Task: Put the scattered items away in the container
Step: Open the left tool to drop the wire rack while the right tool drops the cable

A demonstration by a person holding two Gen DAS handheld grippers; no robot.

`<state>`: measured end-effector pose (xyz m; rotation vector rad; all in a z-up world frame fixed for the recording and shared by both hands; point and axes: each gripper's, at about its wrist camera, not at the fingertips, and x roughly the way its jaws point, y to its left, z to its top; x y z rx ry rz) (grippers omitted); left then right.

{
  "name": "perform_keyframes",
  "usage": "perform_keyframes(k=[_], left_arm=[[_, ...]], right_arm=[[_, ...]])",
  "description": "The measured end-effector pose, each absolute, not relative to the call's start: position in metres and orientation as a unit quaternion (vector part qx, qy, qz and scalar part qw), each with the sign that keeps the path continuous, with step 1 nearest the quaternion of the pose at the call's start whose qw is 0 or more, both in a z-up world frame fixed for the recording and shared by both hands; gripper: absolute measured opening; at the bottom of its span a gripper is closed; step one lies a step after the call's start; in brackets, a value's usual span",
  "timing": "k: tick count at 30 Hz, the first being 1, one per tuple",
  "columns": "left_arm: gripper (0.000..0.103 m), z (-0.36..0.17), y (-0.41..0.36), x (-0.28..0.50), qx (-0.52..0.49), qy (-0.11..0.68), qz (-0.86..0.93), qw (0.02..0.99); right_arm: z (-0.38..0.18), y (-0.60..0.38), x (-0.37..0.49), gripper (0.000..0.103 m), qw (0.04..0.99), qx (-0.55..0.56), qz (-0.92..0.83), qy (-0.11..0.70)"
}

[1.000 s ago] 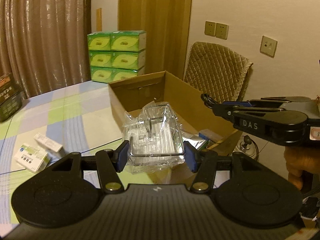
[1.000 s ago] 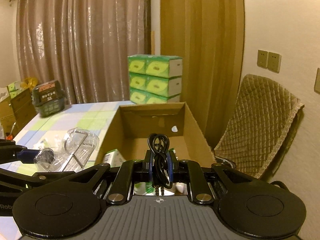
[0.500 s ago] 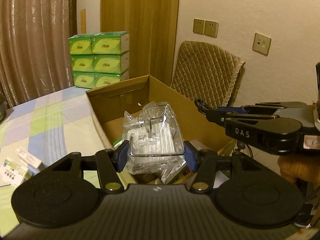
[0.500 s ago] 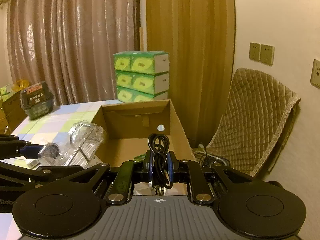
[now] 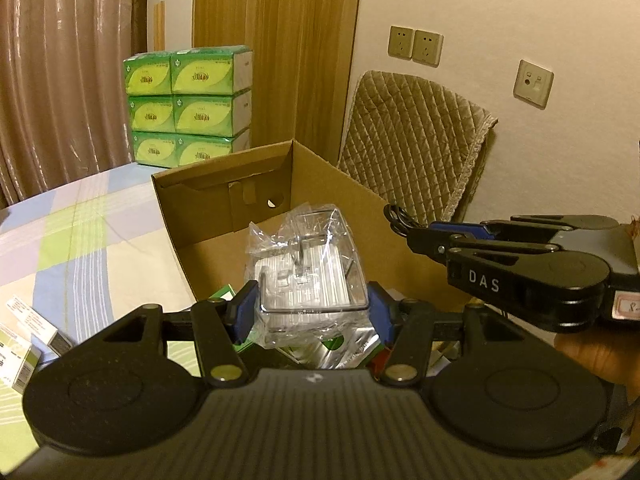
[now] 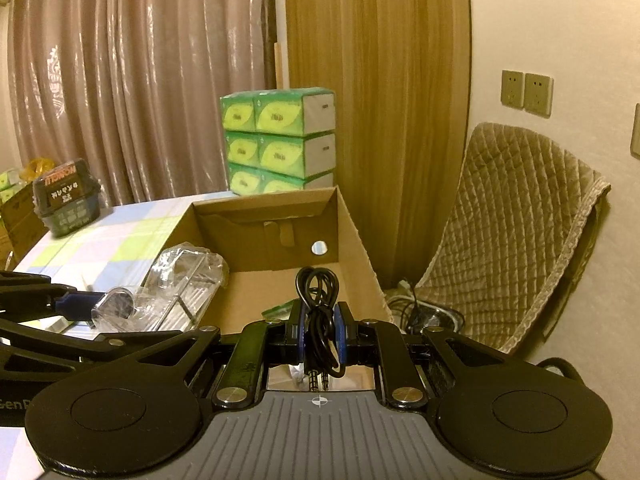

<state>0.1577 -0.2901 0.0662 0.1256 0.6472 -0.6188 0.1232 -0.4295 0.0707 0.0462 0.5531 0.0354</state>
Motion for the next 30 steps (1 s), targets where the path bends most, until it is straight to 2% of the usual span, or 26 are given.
perform_keyframes(k=[10, 14, 26, 28, 29, 30], left_arm=[[0.052, 0.061, -0.294, 0.167, 0.053, 0.319, -0.298, 0.898], [0.062, 0.064, -0.291, 0.168, 0.05, 0.309, -0.292, 0.904], [0.062, 0.063, -0.248, 0.156, 0.026, 0.306, -0.259, 0.916], [0.062, 0.063, -0.243, 0.154, 0.023, 0.305, -0.254, 0.918], [0.062, 0.063, -0.24, 0.153, 0.022, 0.306, -0.252, 0.918], [0.062, 0.063, -0.237, 0.152, 0.021, 0.306, -0.25, 0.918]], right_arm=[[0.069, -0.431, 0.127, 0.012, 0.961, 0.022, 0.015, 0.274], [0.068, -0.431, 0.127, 0.012, 0.961, 0.023, 0.014, 0.274], [0.068, -0.415, 0.129, 0.013, 0.957, 0.021, 0.053, 0.283], [0.068, -0.41, 0.129, 0.036, 0.957, 0.014, 0.056, 0.284], [0.068, -0.409, 0.127, 0.059, 0.958, 0.015, 0.056, 0.281], [0.068, -0.409, 0.125, 0.062, 0.959, 0.019, 0.055, 0.278]])
